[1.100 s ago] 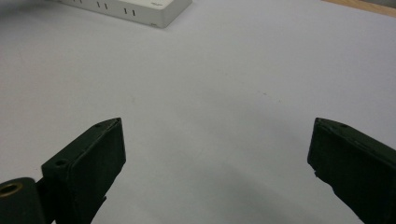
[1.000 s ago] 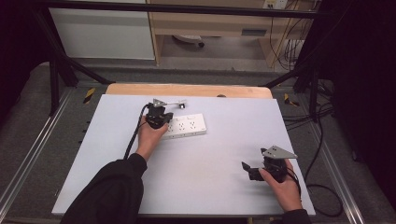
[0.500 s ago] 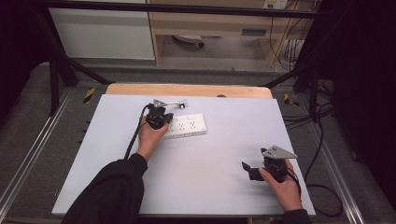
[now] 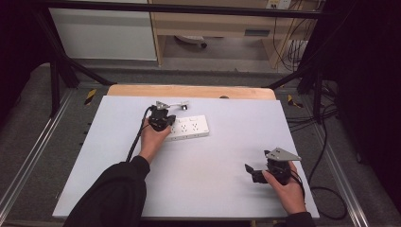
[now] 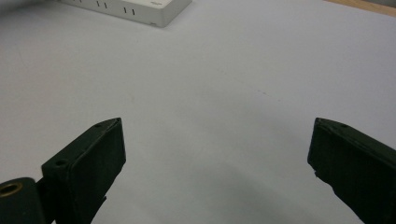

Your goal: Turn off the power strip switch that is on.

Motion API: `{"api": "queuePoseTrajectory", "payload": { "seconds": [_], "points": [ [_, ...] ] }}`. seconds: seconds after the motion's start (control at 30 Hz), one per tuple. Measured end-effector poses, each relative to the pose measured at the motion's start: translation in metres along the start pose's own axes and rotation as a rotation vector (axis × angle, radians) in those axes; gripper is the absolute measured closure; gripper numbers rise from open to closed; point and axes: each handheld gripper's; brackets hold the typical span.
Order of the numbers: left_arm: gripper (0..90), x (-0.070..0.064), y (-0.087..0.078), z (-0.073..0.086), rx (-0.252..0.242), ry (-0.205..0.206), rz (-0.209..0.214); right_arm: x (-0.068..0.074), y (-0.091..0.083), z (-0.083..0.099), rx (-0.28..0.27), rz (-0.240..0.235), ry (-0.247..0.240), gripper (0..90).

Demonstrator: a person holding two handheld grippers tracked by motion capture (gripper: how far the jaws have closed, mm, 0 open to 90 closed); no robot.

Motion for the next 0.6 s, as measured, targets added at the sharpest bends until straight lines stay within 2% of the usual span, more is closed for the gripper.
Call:
{"api": "queuePoseTrajectory", "payload": {
  "seconds": [0.6],
  "points": [
    [90.0,-0.0003,-0.0003,0.0006,0.002,0.015,0.001,0.0,0.0002,0.0001,0.001,0.002,-0.001,4.6]
  ]
}}
Point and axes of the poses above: each handheld gripper's, and its own axes: y roughly forward along the jaws, z roughly out of its underside, x roughly to its left, and after that the axes turned 10 degrees about y, right-handed
